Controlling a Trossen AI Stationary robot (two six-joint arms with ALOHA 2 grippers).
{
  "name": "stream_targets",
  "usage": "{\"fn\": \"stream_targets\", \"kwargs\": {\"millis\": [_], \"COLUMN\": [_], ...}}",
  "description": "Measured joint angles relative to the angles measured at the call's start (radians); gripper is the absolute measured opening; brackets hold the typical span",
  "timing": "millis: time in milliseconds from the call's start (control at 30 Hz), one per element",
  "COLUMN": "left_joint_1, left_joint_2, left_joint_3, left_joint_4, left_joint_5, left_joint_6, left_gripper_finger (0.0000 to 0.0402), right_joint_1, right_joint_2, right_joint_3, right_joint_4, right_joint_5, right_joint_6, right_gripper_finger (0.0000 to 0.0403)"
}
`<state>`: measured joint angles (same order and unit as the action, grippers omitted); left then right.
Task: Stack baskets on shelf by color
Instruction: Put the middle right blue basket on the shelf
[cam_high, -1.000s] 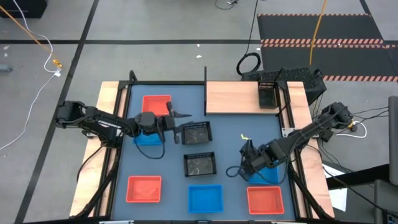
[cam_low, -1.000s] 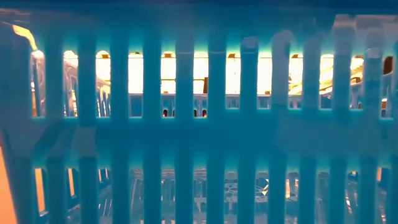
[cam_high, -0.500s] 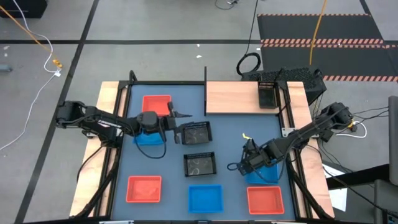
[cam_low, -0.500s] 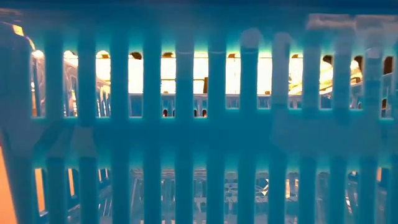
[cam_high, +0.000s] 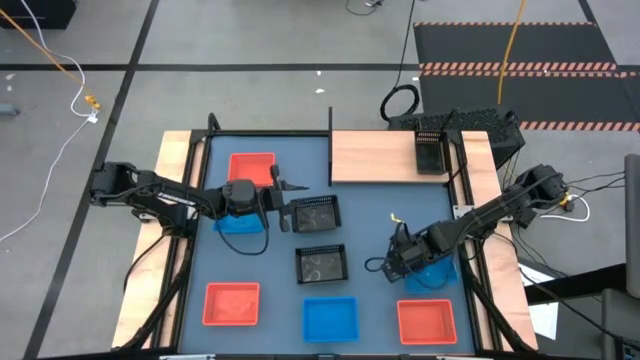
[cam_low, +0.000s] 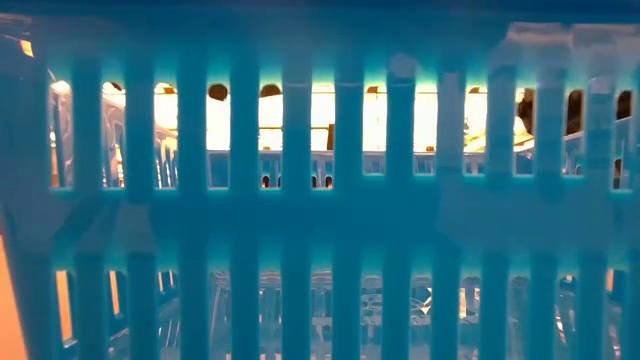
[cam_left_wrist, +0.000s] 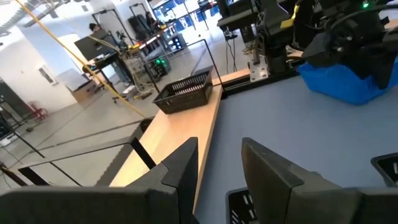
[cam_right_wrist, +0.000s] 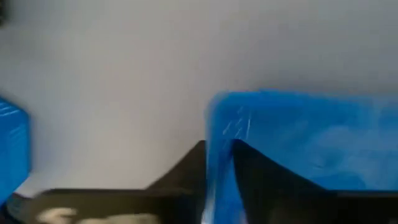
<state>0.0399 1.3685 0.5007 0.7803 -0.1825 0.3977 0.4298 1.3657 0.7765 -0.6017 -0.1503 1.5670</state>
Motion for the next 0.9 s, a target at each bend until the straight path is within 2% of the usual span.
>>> {"fn": "stream_targets", "kwargs": {"millis": [100,267,500,600,733,900], "left_joint_1": [0.000,0.000,0.000,0.000,0.000,0.000], "left_joint_2": [0.000,0.000,0.000,0.000,0.000,0.000], "left_joint_3": [0.000,0.000,0.000,0.000,0.000,0.000], "left_joint_4": [0.000,0.000,0.000,0.000,0.001,0.001], "left_joint_5": [0.000,0.000,0.000,0.000,0.000,0.000], "left_joint_6": [-0.001,-0.022,-0.065,-0.067,-0.067,-0.061], "left_gripper_finger": [0.0127,0.0127,0.0127,0.0127,0.0127,0.0127], "right_joint_1": [-0.004,-0.015,-0.058,-0.085,-0.131,-0.190], "right_joint_2": [-0.029,-0.097,-0.119,-0.120,-0.125,-0.125], "right_joint_3": [0.000,0.022,0.052,0.053,0.067,0.134], "right_joint_4": [0.031,0.125,0.478,0.577,0.559,0.493], "right_joint_5": [0.021,0.080,0.100,0.097,0.064,0.043], "right_joint_6": [-0.018,-0.049,-0.445,-0.579,-0.723,-1.009], "right_gripper_finger": [0.0012,0.0012,0.0001,0.0001,0.0001,0.0001]}}
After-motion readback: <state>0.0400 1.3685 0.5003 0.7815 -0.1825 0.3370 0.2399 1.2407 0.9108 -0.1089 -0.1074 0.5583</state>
